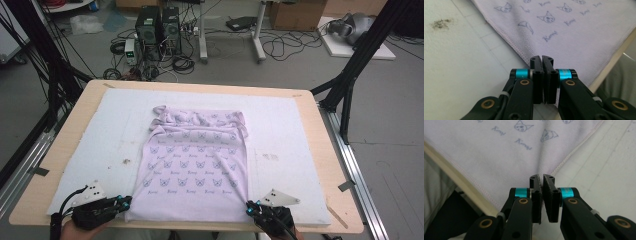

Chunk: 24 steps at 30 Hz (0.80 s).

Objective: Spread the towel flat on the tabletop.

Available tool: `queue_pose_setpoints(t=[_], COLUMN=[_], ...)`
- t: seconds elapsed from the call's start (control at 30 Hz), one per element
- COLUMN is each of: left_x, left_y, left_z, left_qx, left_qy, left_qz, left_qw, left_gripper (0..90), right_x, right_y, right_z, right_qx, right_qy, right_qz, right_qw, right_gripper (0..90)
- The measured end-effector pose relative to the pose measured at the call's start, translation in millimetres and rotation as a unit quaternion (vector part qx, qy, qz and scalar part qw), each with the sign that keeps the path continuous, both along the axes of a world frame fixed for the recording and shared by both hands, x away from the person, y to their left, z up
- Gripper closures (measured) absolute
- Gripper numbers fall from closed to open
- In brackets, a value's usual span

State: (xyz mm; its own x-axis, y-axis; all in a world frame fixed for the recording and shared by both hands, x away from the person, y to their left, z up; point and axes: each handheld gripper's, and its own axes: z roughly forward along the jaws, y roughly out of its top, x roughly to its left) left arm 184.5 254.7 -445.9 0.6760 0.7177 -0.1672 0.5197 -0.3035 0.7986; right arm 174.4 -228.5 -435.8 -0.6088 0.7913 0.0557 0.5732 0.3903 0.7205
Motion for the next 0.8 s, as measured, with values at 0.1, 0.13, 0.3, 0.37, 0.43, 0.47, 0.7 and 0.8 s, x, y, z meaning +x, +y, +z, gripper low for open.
queue_pose_setpoints(t=[0.1,0.13,0.3,0.37,0.43,0.47,0.7,0.8], left_x=[-9.2,-12.5,-29.5,-33.2,-31.7,-28.9,11.2,29.7], left_y=[1.2,1.5,4.0,5.0,5.9,6.7,5.1,0.3], left_z=[0.1,0.3,0.6,1.7,3.4,4.5,12.8,11.8], left_qx=[0.01,0.016,0.036,0.022,0.011,0.0,-0.049,-0.056], left_qy=[0.006,0.008,0.024,0.028,0.022,0.018,-0.031,-0.036], left_qz=[-0.015,-0.023,-0.047,-0.053,-0.04,-0.029,0.025,0.037], left_qw=[0.9998,0.9996,0.998,0.9979,0.9989,0.9994,0.998,0.9971], left_gripper=[87.3,87.3,87.2,85.9,70.3,60.7,50.5,50.3], right_x=[-9.2,-12.3,-35.0,-42.0,-43.0,-40.8,2.3,22.5], right_y=[0.2,0.2,-1.8,-1.9,-1.0,-0.9,1.5,7.0], right_z=[-0.7,-0.9,-0.9,-1.2,-1.3,-1.1,0.6,-0.9], right_qx=[-0.006,-0.009,-0.009,-0.009,-0.013,-0.011,0.007,0.009], right_qy=[0.008,0.008,0.022,0.029,0.028,0.026,-0.013,-0.015], right_qz=[0.009,0.013,0.036,0.038,0.036,0.026,-0.021,-0.024], right_qw=[0.9999,0.9998,0.9991,0.9988,0.9989,0.9993,0.9997,0.9996], right_gripper=[85.6,85.7,85.7,84.9,75.3,67.5,57.4,57.5])
